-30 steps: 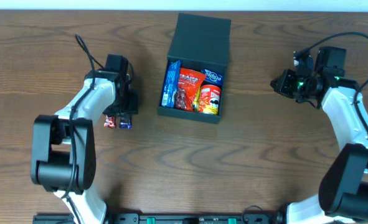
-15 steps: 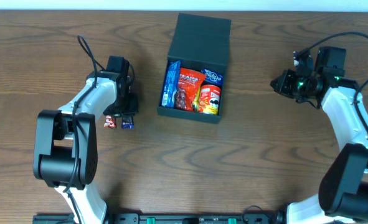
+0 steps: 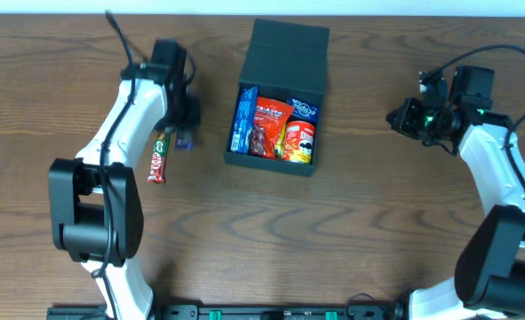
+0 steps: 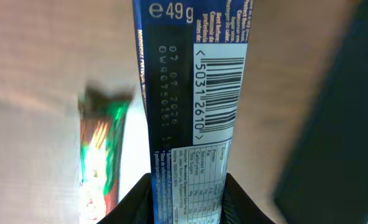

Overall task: Pack container
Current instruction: 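Insert the dark blue bar into the box beside the blue bar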

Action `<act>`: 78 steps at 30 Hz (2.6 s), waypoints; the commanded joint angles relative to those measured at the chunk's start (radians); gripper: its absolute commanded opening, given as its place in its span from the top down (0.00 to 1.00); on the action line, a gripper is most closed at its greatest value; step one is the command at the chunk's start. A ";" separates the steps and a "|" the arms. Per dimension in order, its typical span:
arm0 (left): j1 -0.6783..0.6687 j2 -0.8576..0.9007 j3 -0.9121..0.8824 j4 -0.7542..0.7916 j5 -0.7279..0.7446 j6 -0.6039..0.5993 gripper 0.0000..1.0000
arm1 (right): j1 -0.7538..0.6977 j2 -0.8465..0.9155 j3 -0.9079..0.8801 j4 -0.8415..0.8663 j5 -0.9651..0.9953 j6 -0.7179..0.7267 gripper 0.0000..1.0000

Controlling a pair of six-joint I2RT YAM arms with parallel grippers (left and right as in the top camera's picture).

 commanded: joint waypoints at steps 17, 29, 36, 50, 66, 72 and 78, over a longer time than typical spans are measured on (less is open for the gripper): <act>-0.354 0.115 0.183 0.045 0.080 -0.054 0.94 | -0.005 -0.015 -0.001 -0.009 -0.001 -0.010 0.98; -0.344 0.167 0.180 -0.007 0.043 -0.125 0.94 | -0.005 -0.015 -0.001 -0.017 -0.001 -0.036 0.98; -0.330 0.182 0.154 -0.006 0.047 -0.125 0.91 | -0.005 -0.015 -0.001 -0.016 -0.001 -0.043 0.99; -0.327 0.198 0.161 -0.004 0.050 -0.123 0.70 | -0.005 -0.015 -0.001 -0.018 -0.001 -0.042 0.98; -0.327 -0.012 0.290 0.006 0.045 -0.036 0.36 | -0.004 -0.015 -0.001 -0.017 -0.001 -0.042 0.98; -0.314 -0.035 0.288 -0.077 -0.088 -0.033 0.84 | -0.004 -0.015 -0.001 -0.022 -0.001 -0.042 0.98; -0.267 -0.035 0.279 -0.153 -0.146 -0.028 0.94 | -0.004 -0.015 -0.001 -0.025 -0.001 -0.042 0.98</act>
